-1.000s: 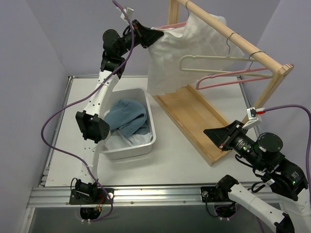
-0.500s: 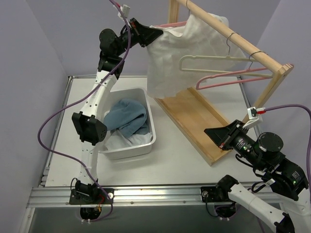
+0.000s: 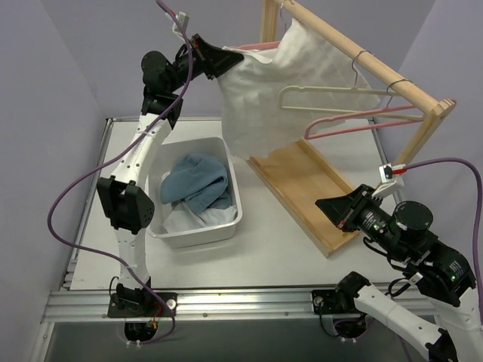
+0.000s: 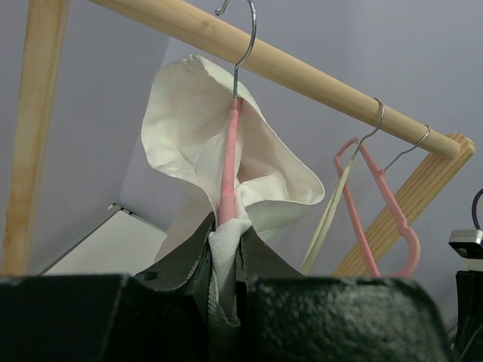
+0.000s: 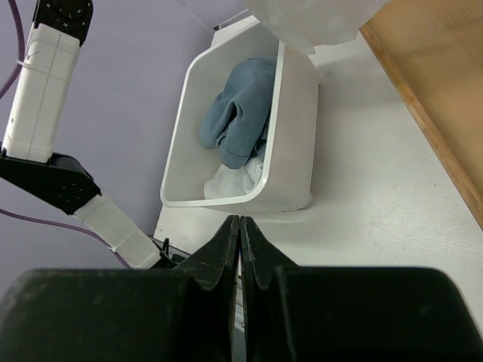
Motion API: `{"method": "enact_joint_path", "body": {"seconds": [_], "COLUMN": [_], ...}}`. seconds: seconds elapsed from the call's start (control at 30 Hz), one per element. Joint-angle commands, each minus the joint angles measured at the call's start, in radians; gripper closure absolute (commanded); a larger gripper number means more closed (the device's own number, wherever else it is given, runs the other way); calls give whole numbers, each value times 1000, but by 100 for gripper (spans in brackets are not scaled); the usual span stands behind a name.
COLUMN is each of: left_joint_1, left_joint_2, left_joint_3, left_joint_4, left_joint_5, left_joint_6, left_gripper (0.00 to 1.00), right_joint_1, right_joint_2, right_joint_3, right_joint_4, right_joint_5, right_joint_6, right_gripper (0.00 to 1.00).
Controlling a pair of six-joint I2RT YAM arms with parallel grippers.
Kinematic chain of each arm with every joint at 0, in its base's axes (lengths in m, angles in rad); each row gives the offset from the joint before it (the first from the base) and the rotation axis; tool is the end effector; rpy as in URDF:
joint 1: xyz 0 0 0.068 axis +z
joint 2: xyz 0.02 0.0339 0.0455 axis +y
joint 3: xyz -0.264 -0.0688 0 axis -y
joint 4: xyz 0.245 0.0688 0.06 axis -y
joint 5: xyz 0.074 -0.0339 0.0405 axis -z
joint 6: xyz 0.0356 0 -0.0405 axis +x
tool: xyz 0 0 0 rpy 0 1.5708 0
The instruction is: Remove the skirt from the hanger
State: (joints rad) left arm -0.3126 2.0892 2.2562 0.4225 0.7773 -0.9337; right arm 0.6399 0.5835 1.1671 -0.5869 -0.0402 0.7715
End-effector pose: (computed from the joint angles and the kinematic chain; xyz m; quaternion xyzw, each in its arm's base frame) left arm 0.4348 -0.1668 0.4980 0.1850 0.5173 -0.6214 0.5586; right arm 0.0638 0.0493 0.4437 0.0324 0.7075 0.4686 0.5280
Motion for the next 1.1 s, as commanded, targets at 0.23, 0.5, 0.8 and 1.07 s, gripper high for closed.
{"method": "enact_joint_path", "body": {"seconds": [0.23, 0.5, 0.8, 1.07], "left_joint_1": [33, 17, -116, -244], "left_joint_2": [-259, -271, -323, -457], "left_joint_3": [-257, -346, -606, -776], "left_joint_4": [150, -158, -215, -205], "left_joint_5": [54, -7, -70, -138], "left_joint_6": [-2, 125, 191, 254], "left_gripper": [98, 98, 98, 98], "right_joint_1": [-8, -6, -6, -6], "right_joint_2": [33, 50, 104, 138], "right_joint_3": [-15, -66, -122, -146], "right_joint_4": [70, 128, 237, 230], "right_joint_5": [11, 19, 0, 37], "right_joint_6": [-26, -20, -1, 18], "right_gripper": [100, 87, 56, 38]}}
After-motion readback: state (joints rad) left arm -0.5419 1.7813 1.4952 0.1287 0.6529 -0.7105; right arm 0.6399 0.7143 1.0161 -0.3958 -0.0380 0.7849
